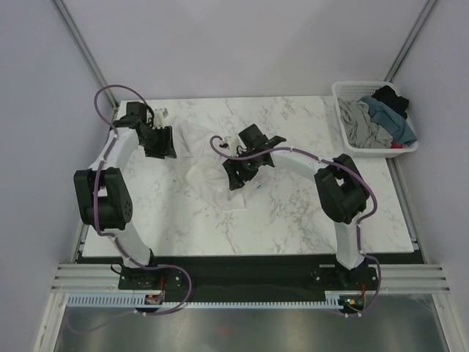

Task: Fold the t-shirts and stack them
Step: Flatten the tshirt out

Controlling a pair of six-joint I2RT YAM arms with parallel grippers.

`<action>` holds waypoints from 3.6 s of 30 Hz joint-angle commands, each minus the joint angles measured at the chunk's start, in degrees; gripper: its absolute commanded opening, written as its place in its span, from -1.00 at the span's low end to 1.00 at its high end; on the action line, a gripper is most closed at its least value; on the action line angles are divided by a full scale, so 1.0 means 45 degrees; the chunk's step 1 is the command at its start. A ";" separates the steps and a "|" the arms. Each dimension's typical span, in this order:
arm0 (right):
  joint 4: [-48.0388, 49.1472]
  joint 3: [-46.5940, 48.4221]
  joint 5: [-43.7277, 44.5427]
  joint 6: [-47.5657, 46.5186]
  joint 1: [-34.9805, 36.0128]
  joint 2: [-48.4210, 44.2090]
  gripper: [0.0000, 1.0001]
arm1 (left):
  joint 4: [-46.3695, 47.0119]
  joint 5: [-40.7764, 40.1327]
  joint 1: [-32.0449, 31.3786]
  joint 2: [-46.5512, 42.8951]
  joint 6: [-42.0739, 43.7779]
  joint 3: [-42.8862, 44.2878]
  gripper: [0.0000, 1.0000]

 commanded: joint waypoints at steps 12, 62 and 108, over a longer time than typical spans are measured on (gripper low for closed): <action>0.0172 0.1539 0.0224 0.0636 -0.1890 0.2454 0.34 | 0.0309 0.1352 -0.0033 0.3448 -0.0925 0.1807 0.10; 0.3884 0.1694 0.3371 -0.1924 -0.1345 0.1379 0.14 | 0.0425 0.1059 -0.0814 0.1283 -0.0768 0.0169 0.08; 0.3415 0.2829 0.5420 -0.2333 -0.1013 0.2300 -0.74 | 0.0425 0.1059 -0.0775 0.1264 -0.0768 0.0266 0.08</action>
